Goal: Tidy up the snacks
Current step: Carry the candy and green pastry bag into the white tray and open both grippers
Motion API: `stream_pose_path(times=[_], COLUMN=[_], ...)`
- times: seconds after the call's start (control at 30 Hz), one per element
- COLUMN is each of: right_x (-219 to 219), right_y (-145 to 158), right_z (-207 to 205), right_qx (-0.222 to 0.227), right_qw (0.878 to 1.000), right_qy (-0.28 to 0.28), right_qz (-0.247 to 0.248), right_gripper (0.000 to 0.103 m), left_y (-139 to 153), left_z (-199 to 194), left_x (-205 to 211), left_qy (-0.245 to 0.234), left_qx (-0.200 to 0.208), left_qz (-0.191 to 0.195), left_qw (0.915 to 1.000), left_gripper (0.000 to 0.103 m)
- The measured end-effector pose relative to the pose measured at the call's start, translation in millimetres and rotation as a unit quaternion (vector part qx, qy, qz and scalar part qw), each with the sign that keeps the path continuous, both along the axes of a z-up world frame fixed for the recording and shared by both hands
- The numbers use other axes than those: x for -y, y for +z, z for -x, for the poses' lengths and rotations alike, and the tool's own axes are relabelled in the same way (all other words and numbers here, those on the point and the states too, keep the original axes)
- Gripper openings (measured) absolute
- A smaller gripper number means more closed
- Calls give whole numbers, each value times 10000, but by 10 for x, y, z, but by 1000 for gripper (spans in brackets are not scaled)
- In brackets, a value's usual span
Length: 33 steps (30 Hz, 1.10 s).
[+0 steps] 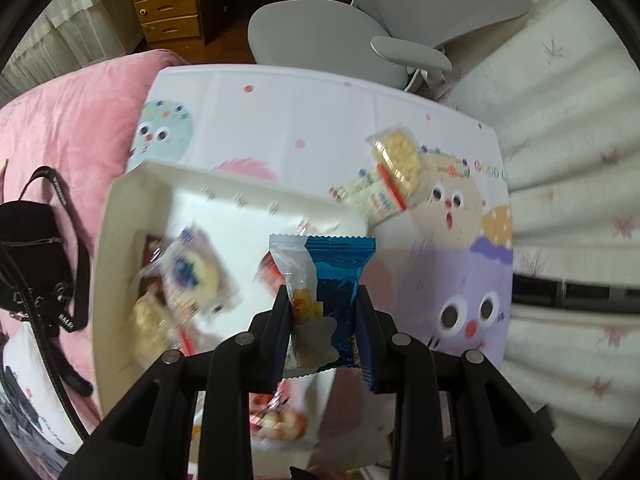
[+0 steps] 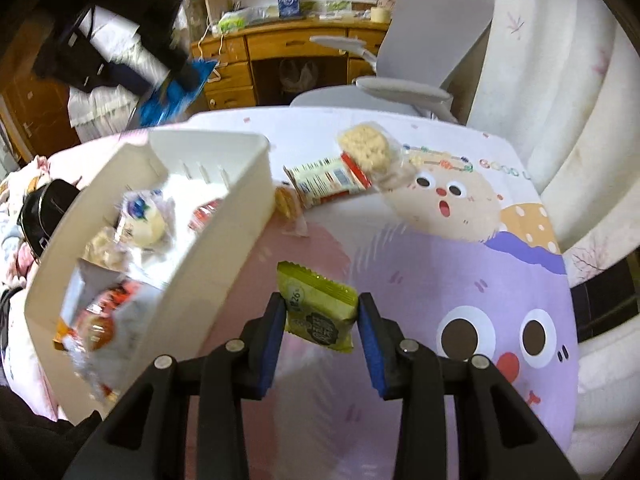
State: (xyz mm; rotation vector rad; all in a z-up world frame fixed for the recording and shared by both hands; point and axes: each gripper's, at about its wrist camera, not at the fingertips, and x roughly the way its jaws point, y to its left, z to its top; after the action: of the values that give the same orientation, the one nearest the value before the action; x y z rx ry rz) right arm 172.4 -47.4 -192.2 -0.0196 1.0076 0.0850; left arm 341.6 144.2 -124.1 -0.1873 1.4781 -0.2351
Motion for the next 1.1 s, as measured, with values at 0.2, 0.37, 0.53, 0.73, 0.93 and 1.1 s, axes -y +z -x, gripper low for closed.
stream_pose_path(times=[0.2, 0.37, 0.53, 0.73, 0.93, 1.1], right_x=[-254, -509, -746, -970, -1168, -1321], right_y=[279, 473, 600, 733, 838, 874], right_z=[175, 332, 452, 519, 507, 473], right_qx=[269, 421, 483, 563, 646, 681], right_qw=[9994, 9984, 9969, 9938, 9924, 9927], right_qy=[-192, -255, -260, -264, -211, -134], right_qz=[-135, -280, -566, -919, -1026, -991], right_gripper=[36, 36, 36, 36, 36, 36], left_y=[57, 134, 187, 285, 254, 222], left_z=[511, 855, 1116, 1407, 1556, 1585], left_x=[-370, -674, -926, -1127, -1293, -1388], left_qy=[-225, -359, -419, -659, -743, -770], left_qx=[127, 463, 834, 1524, 1694, 1764], left_qz=[-182, -254, -136, -299, -163, -110], left_qw=[9995, 9980, 9955, 9857, 9826, 9812], left_gripper=[28, 28, 28, 28, 28, 28])
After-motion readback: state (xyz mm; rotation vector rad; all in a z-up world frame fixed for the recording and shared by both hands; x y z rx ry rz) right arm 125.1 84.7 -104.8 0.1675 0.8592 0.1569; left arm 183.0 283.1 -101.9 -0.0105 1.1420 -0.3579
